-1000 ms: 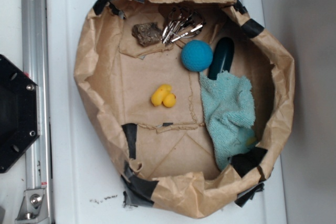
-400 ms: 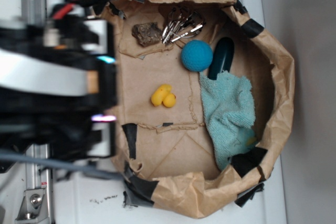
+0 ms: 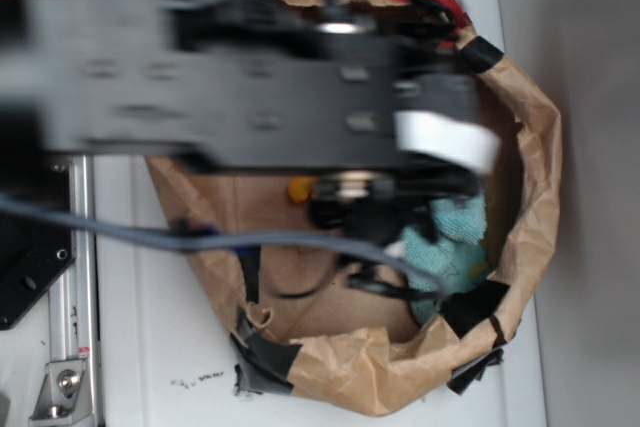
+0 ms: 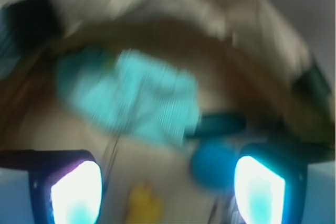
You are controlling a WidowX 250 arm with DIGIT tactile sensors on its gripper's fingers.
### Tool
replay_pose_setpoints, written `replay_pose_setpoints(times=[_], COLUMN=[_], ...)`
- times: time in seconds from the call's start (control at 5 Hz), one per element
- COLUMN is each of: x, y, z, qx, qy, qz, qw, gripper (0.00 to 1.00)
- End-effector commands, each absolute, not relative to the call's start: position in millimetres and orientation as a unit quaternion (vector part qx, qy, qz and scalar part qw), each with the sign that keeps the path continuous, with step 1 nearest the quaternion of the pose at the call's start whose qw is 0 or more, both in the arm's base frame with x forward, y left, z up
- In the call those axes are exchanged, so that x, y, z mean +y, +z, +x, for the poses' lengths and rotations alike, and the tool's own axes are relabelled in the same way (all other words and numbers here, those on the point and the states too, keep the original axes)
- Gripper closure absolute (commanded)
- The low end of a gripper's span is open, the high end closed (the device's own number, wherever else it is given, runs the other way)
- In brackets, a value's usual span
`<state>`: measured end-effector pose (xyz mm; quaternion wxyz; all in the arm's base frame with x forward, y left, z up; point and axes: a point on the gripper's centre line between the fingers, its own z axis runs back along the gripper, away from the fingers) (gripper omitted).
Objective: Grab the blue cloth.
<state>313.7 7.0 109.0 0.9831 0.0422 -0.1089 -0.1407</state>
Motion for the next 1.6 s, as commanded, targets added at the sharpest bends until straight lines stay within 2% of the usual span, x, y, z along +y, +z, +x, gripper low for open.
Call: replay_pose_setpoints(times=[0.0, 0.2, 0.4, 0.6, 0.8, 1.0, 1.2, 1.4], x=[-33.6, -58.6, -70.6, -75.0, -72.9, -55.0, -39.6, -31.0], y=[72.3, 61.5, 47.6, 30.0, 22.4, 26.7, 37.0, 64.5], z=[338.6, 308.9, 287.0, 293.9, 308.8, 322.4, 315.2, 302.1], qx=[-0.078, -0.049, -0.041, -0.036, -0.048, -0.054, -0.068, -0.077], qy=[-0.191, -0.216, -0.215, -0.2, -0.162, -0.112, -0.089, -0.071], qz=[-0.056, -0.094, -0.098, -0.071, -0.042, -0.013, -0.023, -0.006], qw=[0.977, 0.971, 0.971, 0.977, 0.985, 0.992, 0.993, 0.995], gripper=[0.0, 0.0, 0.0, 0.0, 0.0, 1.0, 1.0, 1.0])
